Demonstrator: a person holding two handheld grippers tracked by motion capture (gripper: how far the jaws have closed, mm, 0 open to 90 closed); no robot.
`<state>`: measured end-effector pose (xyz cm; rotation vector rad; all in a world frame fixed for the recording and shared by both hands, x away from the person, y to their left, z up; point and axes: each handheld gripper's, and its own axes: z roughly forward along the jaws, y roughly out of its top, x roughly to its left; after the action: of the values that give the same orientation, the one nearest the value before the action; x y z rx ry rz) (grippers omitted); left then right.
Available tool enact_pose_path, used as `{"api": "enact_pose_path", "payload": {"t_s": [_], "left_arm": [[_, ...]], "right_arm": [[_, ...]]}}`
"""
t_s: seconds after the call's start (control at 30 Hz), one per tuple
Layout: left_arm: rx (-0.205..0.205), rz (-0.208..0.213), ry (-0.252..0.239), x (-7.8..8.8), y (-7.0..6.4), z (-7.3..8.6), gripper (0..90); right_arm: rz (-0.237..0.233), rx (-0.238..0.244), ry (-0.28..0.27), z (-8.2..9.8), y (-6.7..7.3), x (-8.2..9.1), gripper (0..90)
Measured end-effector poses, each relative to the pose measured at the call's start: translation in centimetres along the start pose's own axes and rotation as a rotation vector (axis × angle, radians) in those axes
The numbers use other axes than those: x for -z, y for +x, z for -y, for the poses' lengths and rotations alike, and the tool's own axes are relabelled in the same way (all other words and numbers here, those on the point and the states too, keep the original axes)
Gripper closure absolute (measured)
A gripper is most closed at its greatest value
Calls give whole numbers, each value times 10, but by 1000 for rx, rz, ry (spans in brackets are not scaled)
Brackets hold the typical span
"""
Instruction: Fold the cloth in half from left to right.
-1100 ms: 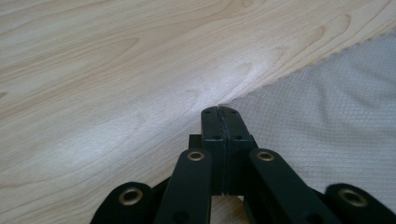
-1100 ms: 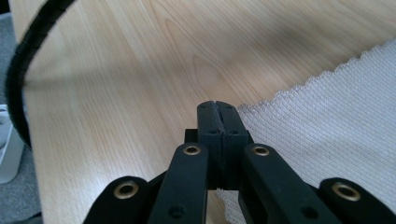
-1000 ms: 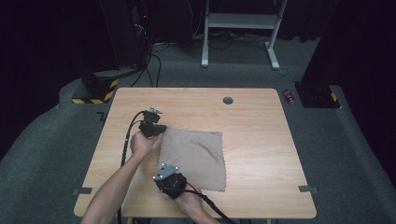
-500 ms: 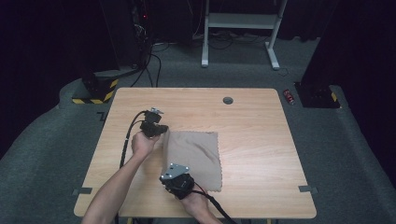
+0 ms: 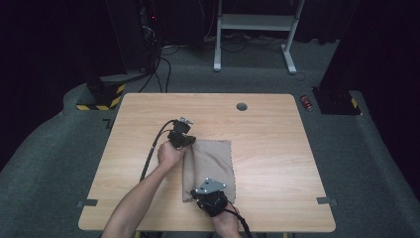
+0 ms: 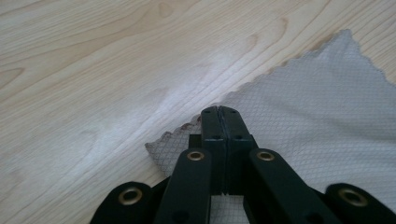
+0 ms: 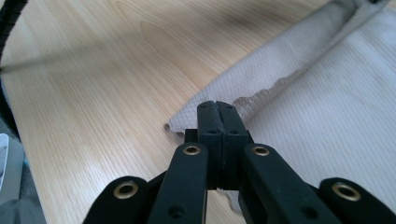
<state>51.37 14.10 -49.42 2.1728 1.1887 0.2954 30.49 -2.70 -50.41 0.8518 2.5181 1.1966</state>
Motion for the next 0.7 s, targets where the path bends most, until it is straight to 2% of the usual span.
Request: {"api": "enact_pose_path", "payload": {"t_s": [0.2, 0.27, 0.33, 0.43, 0.6, 0.7], "left_arm": [[-20, 13, 2, -7, -11, -6, 896], [-66, -2, 15, -9, -18, -8, 894], [-84, 1, 19, -11, -24, -11, 894], [-81, 19, 10, -13, -29, -18, 895], [-107, 28, 7, -17, -39, -27, 895], [-103, 31, 6, -21, -45, -29, 895]], "right_arm": [[28, -23, -6, 12, -7, 11, 898], [37, -31, -7, 15, -9, 15, 898], [43, -39, -7, 19, -12, 18, 898], [58, -48, -7, 24, -14, 23, 898], [82, -74, -25, 30, -21, 34, 897], [95, -84, -23, 35, -24, 40, 897]]}}
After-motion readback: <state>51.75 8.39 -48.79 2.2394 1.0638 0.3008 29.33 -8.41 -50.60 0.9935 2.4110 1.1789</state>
